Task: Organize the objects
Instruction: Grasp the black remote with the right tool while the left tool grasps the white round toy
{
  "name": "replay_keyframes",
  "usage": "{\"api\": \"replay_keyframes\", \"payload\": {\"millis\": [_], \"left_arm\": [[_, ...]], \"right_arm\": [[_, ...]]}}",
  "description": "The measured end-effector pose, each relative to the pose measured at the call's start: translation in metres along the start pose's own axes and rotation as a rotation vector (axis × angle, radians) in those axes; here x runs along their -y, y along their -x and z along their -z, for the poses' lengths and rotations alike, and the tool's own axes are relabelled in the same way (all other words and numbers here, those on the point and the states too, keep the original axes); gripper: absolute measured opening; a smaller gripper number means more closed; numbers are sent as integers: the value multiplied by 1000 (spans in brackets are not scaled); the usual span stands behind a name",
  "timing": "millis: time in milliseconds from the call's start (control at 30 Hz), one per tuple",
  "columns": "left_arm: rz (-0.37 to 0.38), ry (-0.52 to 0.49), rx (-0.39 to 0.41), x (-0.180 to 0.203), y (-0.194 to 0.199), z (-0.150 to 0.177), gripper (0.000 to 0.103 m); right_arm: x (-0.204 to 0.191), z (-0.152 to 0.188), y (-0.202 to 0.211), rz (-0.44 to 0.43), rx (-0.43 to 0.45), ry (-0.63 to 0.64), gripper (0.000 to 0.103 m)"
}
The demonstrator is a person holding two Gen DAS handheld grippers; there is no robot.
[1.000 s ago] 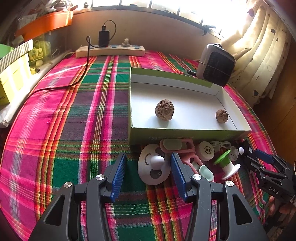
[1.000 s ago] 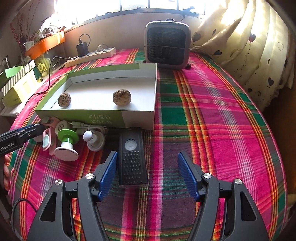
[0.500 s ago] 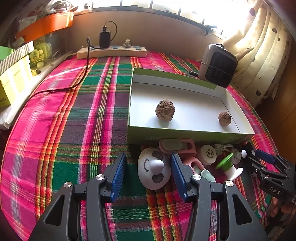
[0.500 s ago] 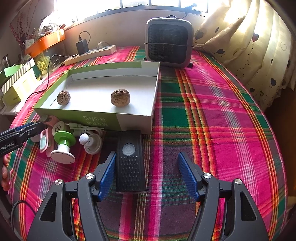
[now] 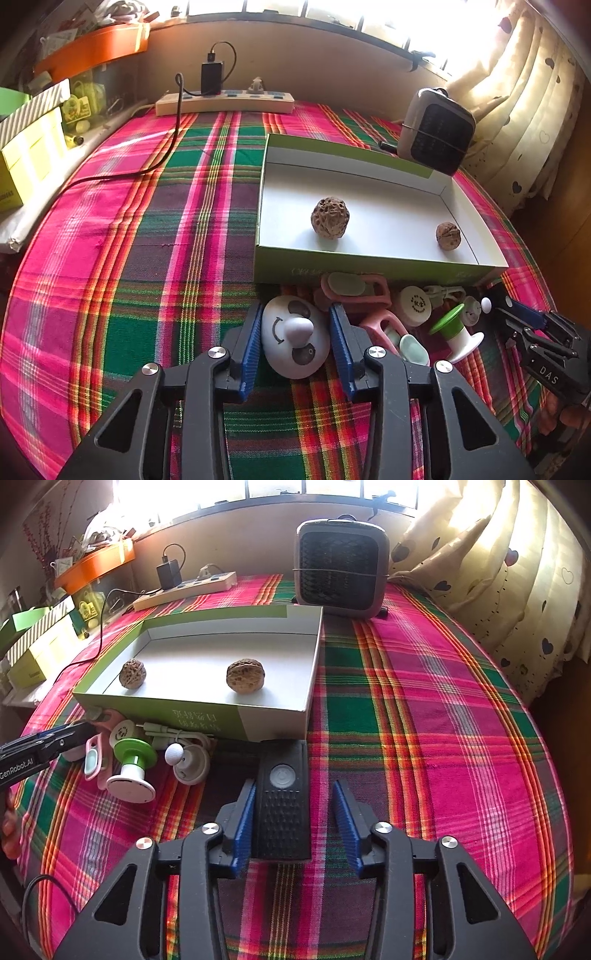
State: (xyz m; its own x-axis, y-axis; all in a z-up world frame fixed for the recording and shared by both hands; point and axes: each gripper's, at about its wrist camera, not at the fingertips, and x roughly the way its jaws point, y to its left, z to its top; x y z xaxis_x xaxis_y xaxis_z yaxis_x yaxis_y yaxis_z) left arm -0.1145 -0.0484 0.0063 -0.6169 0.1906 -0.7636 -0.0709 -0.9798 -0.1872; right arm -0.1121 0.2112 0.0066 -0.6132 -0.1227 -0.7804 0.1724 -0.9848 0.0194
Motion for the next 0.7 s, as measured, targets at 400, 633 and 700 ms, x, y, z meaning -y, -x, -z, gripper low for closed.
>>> {"api": "replay_keyframes", "payload": {"millis": [400,633,700], "left_arm": [[0,-1,0,0,0,0,33],[0,-1,0,0,0,0,33],[-1,-1,0,1,0,1,33]], "right_arm": [[0,1,2,-13,3,7,28],[0,1,2,-13,3,6,28],[0,1,2,-12,3,6,28]]}}
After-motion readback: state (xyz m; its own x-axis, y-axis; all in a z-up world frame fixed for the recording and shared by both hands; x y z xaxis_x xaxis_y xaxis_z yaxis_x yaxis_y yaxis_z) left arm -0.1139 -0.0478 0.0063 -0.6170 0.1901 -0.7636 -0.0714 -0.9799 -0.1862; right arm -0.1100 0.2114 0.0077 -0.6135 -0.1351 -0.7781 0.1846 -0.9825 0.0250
